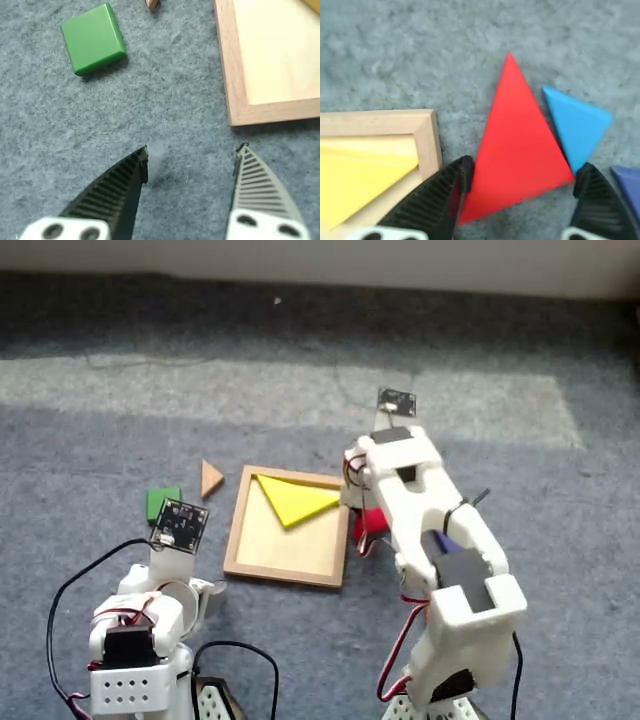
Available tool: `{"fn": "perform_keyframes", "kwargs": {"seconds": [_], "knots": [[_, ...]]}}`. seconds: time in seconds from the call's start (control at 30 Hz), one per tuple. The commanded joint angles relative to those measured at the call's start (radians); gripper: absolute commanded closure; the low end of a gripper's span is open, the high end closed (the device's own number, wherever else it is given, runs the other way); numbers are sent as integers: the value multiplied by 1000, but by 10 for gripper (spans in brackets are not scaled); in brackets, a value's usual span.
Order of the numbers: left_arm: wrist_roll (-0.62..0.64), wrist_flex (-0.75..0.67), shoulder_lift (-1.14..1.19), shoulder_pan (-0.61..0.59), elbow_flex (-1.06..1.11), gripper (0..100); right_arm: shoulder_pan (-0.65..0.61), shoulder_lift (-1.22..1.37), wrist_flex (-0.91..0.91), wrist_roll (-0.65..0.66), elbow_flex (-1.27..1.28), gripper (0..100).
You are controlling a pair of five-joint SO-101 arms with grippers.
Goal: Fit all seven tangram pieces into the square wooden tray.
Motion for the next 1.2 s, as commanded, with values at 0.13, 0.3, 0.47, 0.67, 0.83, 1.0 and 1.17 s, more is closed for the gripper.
{"fn": "perform_keyframes", "kwargs": {"seconds": [0.13, 0.3, 0.47, 0.67, 0.83, 1.0, 1.17], "knots": [[-9, -18, -44, -8, -8, 716, 10, 70, 15, -6, -97, 695], [-9, -17, -44, -8, -8, 716, 12, 68, 15, -3, -99, 864], [-9, -17, -44, -8, -8, 716, 16, 50, 104, 0, -143, 915], [-9, -17, -44, -8, -8, 716, 16, -79, 222, 112, -183, 918], [-9, -18, -44, -8, -8, 716, 31, -203, 228, 152, -125, 918], [-9, -20, -44, -8, -8, 716, 25, -348, 223, 175, -31, 918], [-8, -21, -44, -8, -7, 716, -105, -456, 219, 241, 53, 918]]}}
